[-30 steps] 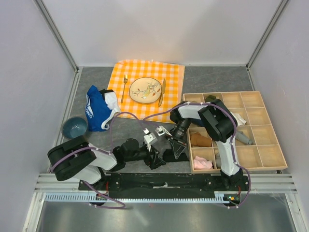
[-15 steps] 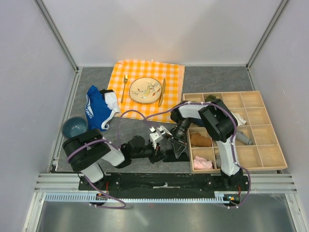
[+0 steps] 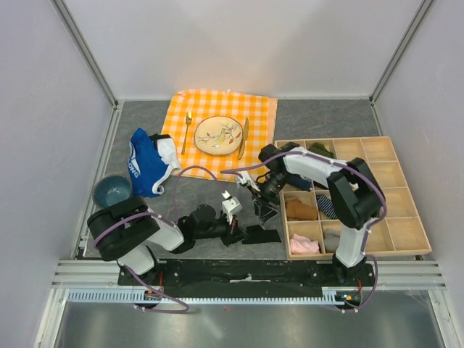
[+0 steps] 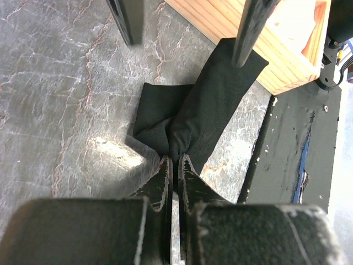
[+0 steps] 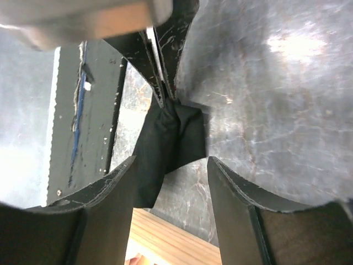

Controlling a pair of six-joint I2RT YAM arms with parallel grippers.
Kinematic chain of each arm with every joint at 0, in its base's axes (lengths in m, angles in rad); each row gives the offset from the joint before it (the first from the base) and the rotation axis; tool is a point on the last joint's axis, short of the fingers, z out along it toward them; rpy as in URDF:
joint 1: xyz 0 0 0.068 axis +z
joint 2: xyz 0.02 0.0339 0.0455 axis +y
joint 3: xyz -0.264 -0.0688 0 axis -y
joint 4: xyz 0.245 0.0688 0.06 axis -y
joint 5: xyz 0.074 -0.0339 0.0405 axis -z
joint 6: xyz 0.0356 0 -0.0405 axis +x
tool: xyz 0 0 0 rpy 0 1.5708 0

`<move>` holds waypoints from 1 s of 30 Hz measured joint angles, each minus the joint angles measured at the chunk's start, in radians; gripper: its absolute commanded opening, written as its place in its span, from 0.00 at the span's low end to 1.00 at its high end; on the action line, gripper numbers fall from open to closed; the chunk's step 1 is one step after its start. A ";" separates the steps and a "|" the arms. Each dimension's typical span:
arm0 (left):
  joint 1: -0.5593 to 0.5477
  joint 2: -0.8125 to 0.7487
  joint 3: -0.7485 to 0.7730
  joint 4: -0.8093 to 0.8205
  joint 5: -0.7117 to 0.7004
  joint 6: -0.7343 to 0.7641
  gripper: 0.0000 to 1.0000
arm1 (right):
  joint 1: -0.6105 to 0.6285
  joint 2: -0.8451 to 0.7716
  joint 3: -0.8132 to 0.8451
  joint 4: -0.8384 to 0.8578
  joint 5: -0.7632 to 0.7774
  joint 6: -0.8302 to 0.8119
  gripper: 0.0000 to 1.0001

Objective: Roll the underwear
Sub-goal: Pick up the underwear from the center of the board.

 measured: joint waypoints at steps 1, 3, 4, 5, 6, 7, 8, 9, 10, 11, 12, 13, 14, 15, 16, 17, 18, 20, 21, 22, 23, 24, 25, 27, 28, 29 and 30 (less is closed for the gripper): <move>0.000 -0.005 0.000 -0.006 -0.001 0.000 0.02 | -0.003 -0.048 -0.014 0.042 0.007 0.034 0.66; 0.000 -0.015 -0.001 -0.020 -0.003 -0.002 0.02 | -0.006 -0.101 -0.035 0.100 0.018 0.086 0.73; 0.000 -0.021 -0.002 -0.027 -0.005 -0.003 0.02 | -0.006 -0.111 -0.043 0.126 0.023 0.116 0.74; 0.000 -0.025 -0.002 -0.031 -0.008 -0.003 0.01 | -0.006 -0.109 -0.049 0.148 0.028 0.140 0.77; 0.000 -0.029 -0.003 -0.034 -0.009 -0.004 0.02 | -0.005 -0.094 -0.054 0.171 0.034 0.169 0.78; 0.000 -0.032 -0.005 -0.037 -0.011 -0.005 0.02 | -0.004 -0.080 -0.058 0.183 0.039 0.187 0.78; 0.000 -0.035 -0.006 -0.039 -0.013 -0.007 0.02 | -0.002 -0.059 -0.061 0.195 0.046 0.206 0.78; 0.000 -0.038 -0.007 -0.042 -0.016 -0.009 0.02 | 0.000 -0.037 -0.064 0.205 0.054 0.223 0.78; 0.000 -0.042 -0.008 -0.046 -0.018 -0.011 0.02 | 0.003 -0.017 -0.067 0.214 0.059 0.242 0.78; 0.000 -0.046 -0.008 -0.051 -0.022 -0.013 0.02 | 0.007 -0.002 -0.069 0.218 0.063 0.251 0.78; 0.000 -0.051 -0.008 -0.056 -0.027 -0.014 0.02 | 0.012 0.013 -0.070 0.217 0.055 0.267 0.78; 0.000 -0.056 -0.008 -0.061 -0.031 -0.015 0.02 | 0.017 0.018 -0.070 0.217 0.049 0.277 0.78; 0.000 -0.060 -0.008 -0.065 -0.035 -0.016 0.02 | 0.024 0.018 -0.070 0.217 0.045 0.283 0.78; 0.000 -0.066 -0.008 -0.072 -0.037 -0.016 0.02 | 0.031 0.018 -0.069 0.214 0.044 0.288 0.78; 0.000 -0.072 -0.008 -0.080 -0.042 -0.017 0.02 | 0.039 0.021 -0.069 0.211 0.040 0.292 0.78; 0.000 -0.077 -0.008 -0.087 -0.047 -0.017 0.02 | 0.047 0.025 -0.068 0.206 0.035 0.296 0.77; 0.000 -0.084 -0.009 -0.093 -0.054 -0.018 0.02 | 0.053 0.028 -0.067 0.202 0.030 0.300 0.76; 0.000 -0.097 -0.010 -0.105 -0.063 -0.018 0.02 | 0.067 0.041 -0.060 0.188 0.019 0.303 0.75; 0.000 -0.104 -0.011 -0.110 -0.068 -0.018 0.02 | 0.074 0.049 -0.057 0.182 0.018 0.305 0.71; 0.000 -0.113 -0.013 -0.116 -0.075 -0.018 0.02 | 0.079 0.055 -0.056 0.177 0.012 0.307 0.68; 0.000 -0.120 -0.015 -0.122 -0.083 -0.018 0.02 | 0.086 0.061 -0.054 0.171 0.010 0.308 0.65; 0.000 -0.127 -0.017 -0.128 -0.089 -0.018 0.02 | 0.093 0.068 -0.052 0.166 0.009 0.312 0.55; 0.000 -0.134 -0.019 -0.130 -0.092 -0.018 0.02 | 0.100 0.076 -0.049 0.160 0.008 0.315 0.49; 0.000 -0.141 -0.021 -0.137 -0.098 -0.018 0.02 | 0.108 0.092 -0.043 0.158 0.011 0.321 0.32; 0.000 -0.142 -0.023 -0.138 -0.103 -0.018 0.02 | 0.112 0.102 -0.041 0.159 0.014 0.323 0.26; 0.000 -0.142 -0.024 -0.140 -0.105 -0.021 0.02 | 0.113 0.109 -0.040 0.159 0.018 0.323 0.22; 0.000 -0.142 -0.025 -0.144 -0.107 -0.026 0.02 | 0.114 0.116 -0.039 0.162 0.021 0.324 0.15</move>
